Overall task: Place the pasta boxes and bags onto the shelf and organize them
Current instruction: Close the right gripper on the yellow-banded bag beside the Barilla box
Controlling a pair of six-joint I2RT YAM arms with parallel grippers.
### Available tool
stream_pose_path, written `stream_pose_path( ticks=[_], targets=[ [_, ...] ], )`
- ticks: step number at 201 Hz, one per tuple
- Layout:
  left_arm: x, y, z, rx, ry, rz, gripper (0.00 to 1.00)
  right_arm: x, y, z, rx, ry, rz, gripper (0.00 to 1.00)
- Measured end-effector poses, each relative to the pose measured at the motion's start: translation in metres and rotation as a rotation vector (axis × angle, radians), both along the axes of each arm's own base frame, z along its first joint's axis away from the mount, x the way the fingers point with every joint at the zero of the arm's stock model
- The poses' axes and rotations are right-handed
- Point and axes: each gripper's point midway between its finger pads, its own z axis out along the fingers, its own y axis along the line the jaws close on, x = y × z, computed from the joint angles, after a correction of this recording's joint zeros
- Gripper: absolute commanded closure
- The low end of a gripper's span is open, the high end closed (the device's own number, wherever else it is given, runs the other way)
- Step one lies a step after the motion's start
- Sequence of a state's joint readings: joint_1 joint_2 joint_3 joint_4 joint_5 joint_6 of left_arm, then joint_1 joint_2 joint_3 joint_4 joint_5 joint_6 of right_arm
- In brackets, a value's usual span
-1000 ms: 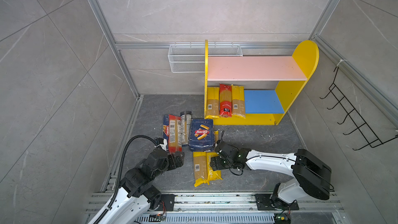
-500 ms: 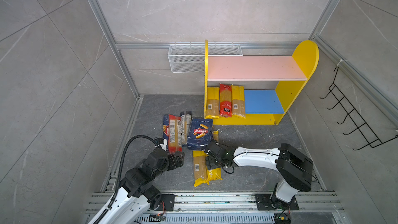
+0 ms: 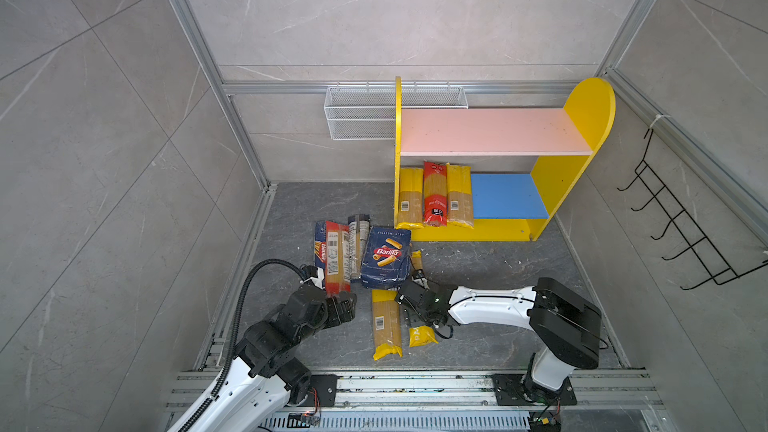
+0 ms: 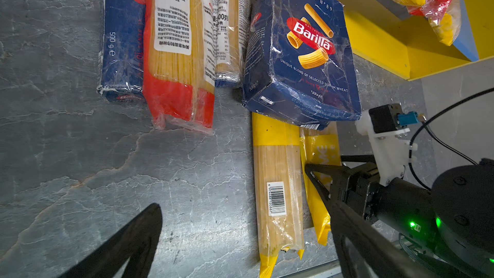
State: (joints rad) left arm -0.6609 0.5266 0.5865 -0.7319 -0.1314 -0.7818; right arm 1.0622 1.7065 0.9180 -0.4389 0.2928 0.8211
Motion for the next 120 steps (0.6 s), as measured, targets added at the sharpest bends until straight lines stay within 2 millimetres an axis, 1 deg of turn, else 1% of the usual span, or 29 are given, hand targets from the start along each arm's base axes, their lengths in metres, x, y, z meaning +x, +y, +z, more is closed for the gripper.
stream_pose_path(
  ticks=[20, 50, 73, 120],
  targets=[
    [0.001, -0.001, -0.001, 0.0, 0.001, 0.0, 0.0, -0.002, -0.015, 0.001, -0.003, -0.018, -0.014, 0.14],
    [0.002, -0.002, -0.004, 0.003, 0.009, -0.002, 0.0, -0.007, -0.029, 0.002, 0.006, -0.032, -0.01, 0.11],
    [0.003, -0.003, -0.004, 0.003, 0.009, -0.002, 0.0, -0.006, -0.028, 0.001, 0.018, -0.044, 0.007, 0.11],
    [0.002, -0.002, -0.002, -0.002, 0.0, -0.002, 0.0, 0.002, -0.021, 0.001, 0.05, -0.094, 0.022, 0.1]
  ],
)
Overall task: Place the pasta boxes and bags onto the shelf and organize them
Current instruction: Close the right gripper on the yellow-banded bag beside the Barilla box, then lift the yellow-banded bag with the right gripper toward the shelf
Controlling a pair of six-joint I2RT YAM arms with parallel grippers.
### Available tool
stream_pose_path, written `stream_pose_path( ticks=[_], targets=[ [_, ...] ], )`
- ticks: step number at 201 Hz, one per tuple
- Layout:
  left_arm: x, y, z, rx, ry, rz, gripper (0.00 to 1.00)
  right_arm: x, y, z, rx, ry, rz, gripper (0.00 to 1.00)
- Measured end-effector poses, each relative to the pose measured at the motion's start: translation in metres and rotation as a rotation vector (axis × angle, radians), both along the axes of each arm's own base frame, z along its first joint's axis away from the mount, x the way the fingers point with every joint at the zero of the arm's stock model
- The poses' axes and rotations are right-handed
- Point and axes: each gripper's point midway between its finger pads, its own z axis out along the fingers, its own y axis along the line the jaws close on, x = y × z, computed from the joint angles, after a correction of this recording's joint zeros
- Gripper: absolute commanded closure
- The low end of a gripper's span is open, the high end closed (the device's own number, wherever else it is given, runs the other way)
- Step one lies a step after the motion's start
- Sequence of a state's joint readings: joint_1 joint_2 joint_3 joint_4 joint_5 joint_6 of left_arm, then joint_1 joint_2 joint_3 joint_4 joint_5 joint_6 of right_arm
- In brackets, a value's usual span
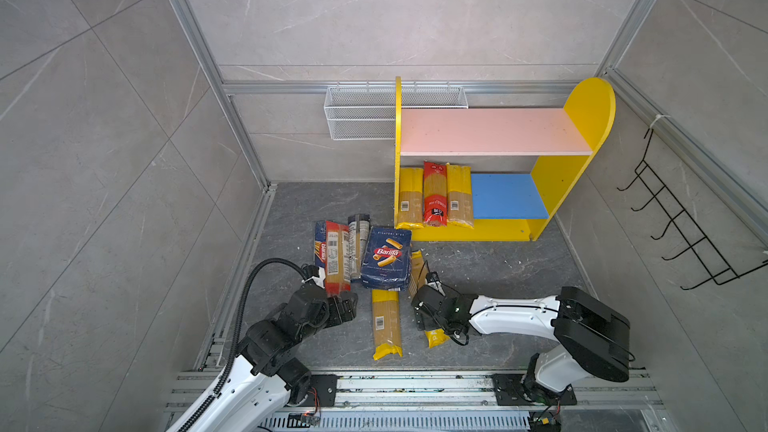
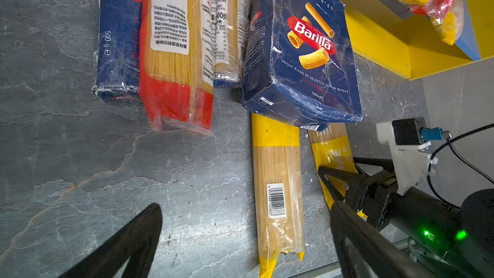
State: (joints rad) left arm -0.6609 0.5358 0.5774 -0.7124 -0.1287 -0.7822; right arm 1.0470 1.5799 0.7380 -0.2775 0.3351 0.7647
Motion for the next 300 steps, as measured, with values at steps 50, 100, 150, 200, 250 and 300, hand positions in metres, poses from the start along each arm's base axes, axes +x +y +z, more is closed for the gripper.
stream_pose_path(
  ticks=[50, 100, 150, 200, 250, 300],
  targets=[
    [-0.002, 0.002, -0.002, 0.006, 0.012, 0.003, 0.0, 0.011, 0.007, -0.002, -0.008, -0.052, 0.014, 0.1],
    [-0.002, 0.002, -0.002, 0.004, 0.013, 0.01, 0.0, 0.035, 0.025, -0.005, -0.012, -0.128, -0.014, 0.2],
    [-0.001, 0.003, -0.004, 0.011, 0.018, 0.016, 0.0, 0.04, 0.028, -0.005, 0.041, -0.161, -0.066, 0.68],
    [-0.001, 0.003, -0.007, 0.017, 0.034, 0.021, 0.0, 0.029, 0.022, 0.004, 0.178, -0.123, -0.091, 0.78],
    [0.001, 0.001, -0.003, 0.015, 0.033, 0.022, 0.0, -0.001, 0.007, 0.009, 0.294, 0.021, -0.059, 0.81],
    [0.008, -0.004, 0.016, 0.002, 0.012, 0.02, 0.0, -0.016, -0.013, 0.021, 0.46, 0.159, -0.072, 0.82]
  ],
)
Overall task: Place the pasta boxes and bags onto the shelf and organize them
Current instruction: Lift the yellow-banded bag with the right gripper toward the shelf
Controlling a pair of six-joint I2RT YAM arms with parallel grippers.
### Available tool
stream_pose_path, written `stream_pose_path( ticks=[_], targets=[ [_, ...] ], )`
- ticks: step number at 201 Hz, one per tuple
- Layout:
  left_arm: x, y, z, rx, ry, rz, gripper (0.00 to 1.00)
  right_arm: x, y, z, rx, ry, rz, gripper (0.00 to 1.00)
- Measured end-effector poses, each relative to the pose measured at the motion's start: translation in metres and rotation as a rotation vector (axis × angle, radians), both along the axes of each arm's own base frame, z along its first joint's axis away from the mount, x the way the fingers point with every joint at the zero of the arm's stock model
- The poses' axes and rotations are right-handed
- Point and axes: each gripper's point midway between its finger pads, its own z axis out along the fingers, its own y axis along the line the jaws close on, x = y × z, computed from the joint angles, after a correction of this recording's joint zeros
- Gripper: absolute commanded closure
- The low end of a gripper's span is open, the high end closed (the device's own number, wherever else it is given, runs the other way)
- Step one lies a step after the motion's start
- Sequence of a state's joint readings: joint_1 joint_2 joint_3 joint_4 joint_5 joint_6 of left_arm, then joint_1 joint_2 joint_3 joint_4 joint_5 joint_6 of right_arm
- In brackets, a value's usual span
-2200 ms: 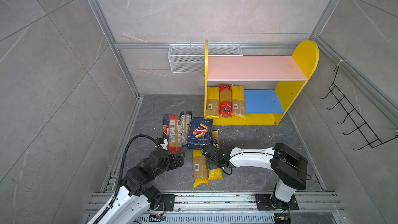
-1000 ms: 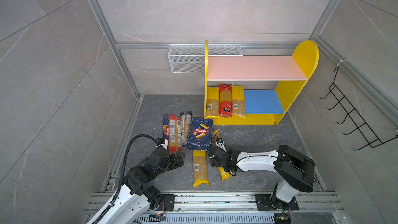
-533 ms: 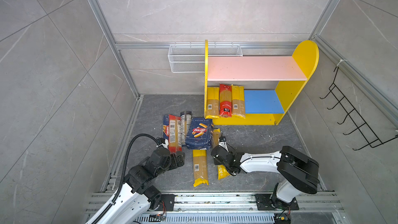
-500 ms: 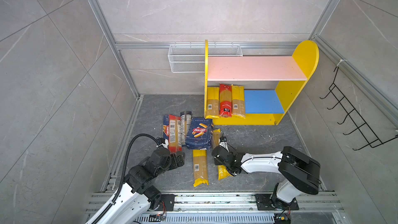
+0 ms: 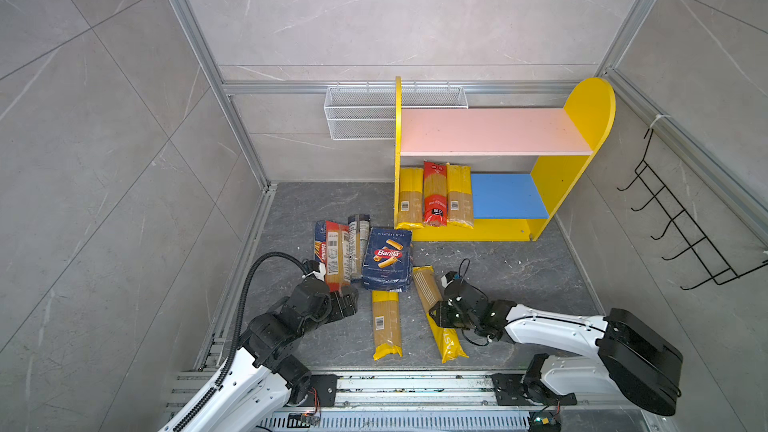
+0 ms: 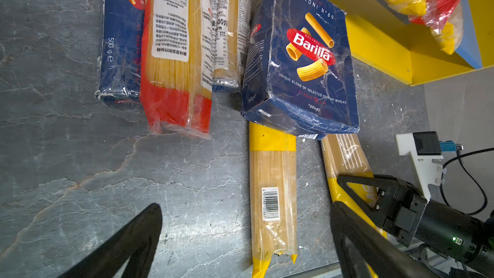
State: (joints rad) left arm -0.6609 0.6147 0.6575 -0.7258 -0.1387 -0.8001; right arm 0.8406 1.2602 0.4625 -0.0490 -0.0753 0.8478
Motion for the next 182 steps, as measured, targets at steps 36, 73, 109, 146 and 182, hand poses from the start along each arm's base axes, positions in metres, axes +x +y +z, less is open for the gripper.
stream_pose_path(
  ticks=[36, 73, 109, 146, 182],
  targets=[
    [0.008, -0.006, 0.016, -0.001, -0.014, -0.008, 0.0, -0.012, -0.012, 0.019, 0.083, 0.072, -0.009, 0.82],
    [0.017, -0.013, 0.025, 0.01, -0.013, -0.016, 0.0, -0.021, -0.02, 0.052, 0.198, 0.085, -0.003, 0.82],
    [0.026, -0.021, 0.027, 0.013, -0.017, -0.024, 0.0, -0.021, -0.028, 0.087, 0.276, 0.067, -0.017, 0.81],
    [0.032, -0.025, 0.033, 0.019, -0.026, -0.034, 0.0, -0.013, -0.028, 0.116, 0.392, 0.077, -0.037, 0.81],
    [0.036, -0.028, 0.053, 0.005, -0.07, -0.044, 0.0, 0.009, -0.025, 0.134, 0.542, 0.132, -0.087, 0.81]
  ],
)
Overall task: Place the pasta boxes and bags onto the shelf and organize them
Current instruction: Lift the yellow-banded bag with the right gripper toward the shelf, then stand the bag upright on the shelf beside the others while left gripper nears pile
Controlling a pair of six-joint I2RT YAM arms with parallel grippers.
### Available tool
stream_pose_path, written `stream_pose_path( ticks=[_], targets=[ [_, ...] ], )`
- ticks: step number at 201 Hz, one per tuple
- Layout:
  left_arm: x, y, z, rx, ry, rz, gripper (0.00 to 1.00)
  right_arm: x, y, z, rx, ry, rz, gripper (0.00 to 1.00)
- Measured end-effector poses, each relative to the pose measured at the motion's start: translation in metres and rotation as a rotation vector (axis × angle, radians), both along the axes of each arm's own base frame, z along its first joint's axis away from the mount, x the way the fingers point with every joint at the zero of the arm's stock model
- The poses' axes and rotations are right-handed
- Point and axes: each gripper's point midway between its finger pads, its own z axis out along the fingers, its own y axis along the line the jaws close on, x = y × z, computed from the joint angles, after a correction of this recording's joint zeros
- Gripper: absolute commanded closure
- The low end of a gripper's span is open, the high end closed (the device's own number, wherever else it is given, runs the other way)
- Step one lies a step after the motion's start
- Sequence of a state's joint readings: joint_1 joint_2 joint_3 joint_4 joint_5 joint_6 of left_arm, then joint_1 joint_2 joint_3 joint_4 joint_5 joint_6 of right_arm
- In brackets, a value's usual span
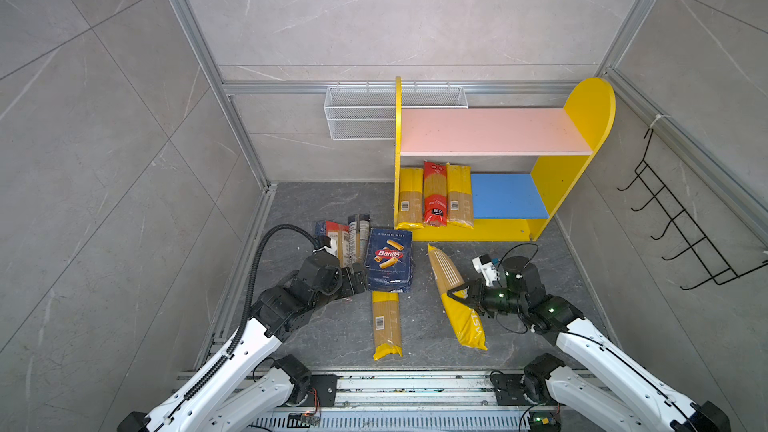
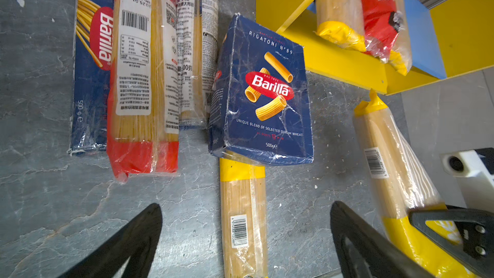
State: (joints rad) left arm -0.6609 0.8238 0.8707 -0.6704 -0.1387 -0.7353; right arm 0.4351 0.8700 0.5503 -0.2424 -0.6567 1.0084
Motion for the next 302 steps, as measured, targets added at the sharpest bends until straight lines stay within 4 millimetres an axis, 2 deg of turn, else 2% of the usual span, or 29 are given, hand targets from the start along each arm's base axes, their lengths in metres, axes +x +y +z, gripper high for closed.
stream_pose_path(
  ticks=[31, 79, 97, 112, 130, 155, 201, 235, 273, 302],
  targets=[
    [0.002, 0.001, 0.011, 0.0, -0.031, -0.001, 0.0, 0.019, 0.002, 0.022, 0.058, 0.016, -0.018, 0.81],
    [0.004, 0.002, 0.026, 0.005, -0.07, -0.008, 0.0, 0.04, -0.004, 0.104, 0.123, -0.15, -0.016, 0.81],
    [0.006, 0.002, 0.031, 0.013, -0.083, -0.007, 0.0, 0.047, -0.009, 0.123, 0.129, -0.193, -0.018, 0.81],
    [0.008, 0.002, 0.032, 0.023, -0.084, -0.008, 0.0, 0.058, -0.017, 0.131, 0.127, -0.2, -0.03, 0.82],
    [0.012, 0.0, 0.031, 0.038, -0.081, -0.013, 0.0, 0.078, -0.03, 0.13, 0.114, -0.19, -0.069, 0.82],
    [0.015, -0.002, 0.029, 0.055, -0.076, -0.02, 0.0, 0.11, -0.054, 0.118, 0.079, -0.169, -0.136, 0.82],
    [0.025, -0.008, 0.041, 0.08, -0.099, -0.035, 0.0, 0.165, -0.091, 0.102, 0.017, -0.165, -0.217, 0.82],
    [0.035, -0.014, 0.043, 0.11, -0.097, -0.048, 0.0, 0.207, -0.109, 0.101, -0.056, -0.212, -0.237, 0.82],
    [0.042, -0.02, 0.038, 0.135, -0.097, -0.066, 0.0, 0.244, -0.128, 0.106, -0.108, -0.264, -0.267, 0.81],
    [0.048, -0.024, 0.033, 0.156, -0.087, -0.078, 0.0, 0.278, -0.136, 0.095, -0.128, -0.259, -0.28, 0.81]
  ],
)
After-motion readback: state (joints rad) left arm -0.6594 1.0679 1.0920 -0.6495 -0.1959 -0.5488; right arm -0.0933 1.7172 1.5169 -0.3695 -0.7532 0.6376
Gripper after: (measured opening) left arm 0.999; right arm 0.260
